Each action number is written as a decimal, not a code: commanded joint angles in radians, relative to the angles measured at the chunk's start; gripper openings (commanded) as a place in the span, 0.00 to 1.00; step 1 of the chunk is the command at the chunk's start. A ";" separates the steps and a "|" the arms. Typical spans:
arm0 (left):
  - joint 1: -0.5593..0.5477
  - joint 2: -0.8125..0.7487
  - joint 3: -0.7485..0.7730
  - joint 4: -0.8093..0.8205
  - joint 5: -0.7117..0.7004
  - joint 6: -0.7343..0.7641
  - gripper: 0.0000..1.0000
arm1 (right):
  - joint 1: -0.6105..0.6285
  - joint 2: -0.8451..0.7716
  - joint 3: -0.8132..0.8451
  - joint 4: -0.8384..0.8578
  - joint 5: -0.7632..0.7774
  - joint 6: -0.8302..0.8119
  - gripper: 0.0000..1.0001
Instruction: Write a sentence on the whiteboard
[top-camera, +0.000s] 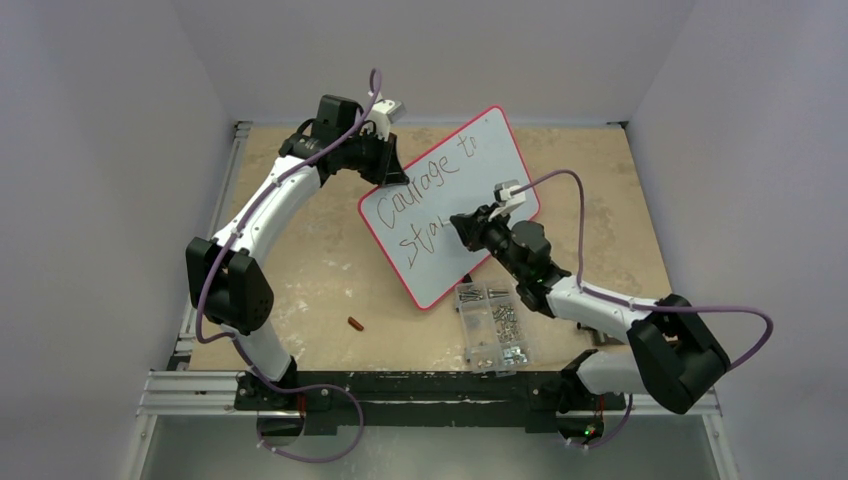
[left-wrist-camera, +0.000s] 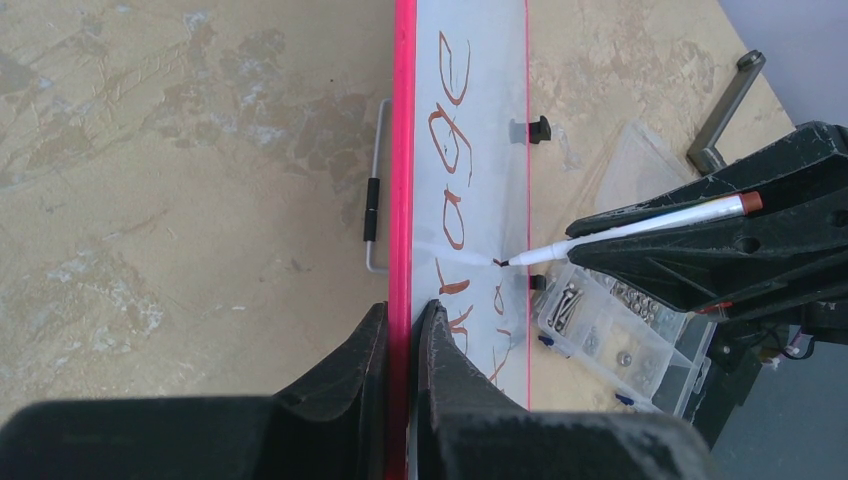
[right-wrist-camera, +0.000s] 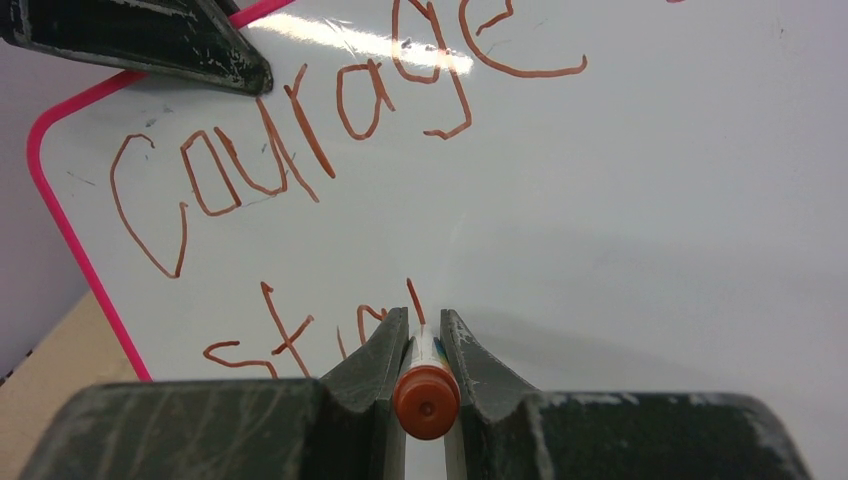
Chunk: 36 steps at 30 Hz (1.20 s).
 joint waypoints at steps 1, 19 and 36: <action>-0.006 0.013 -0.008 -0.067 -0.143 0.070 0.00 | 0.002 0.020 0.067 0.000 0.016 -0.003 0.00; -0.006 0.008 -0.005 -0.068 -0.145 0.071 0.00 | -0.025 0.045 0.112 -0.057 0.078 -0.022 0.00; -0.006 0.015 0.001 -0.069 -0.143 0.070 0.00 | -0.027 -0.025 0.003 -0.074 0.048 0.011 0.00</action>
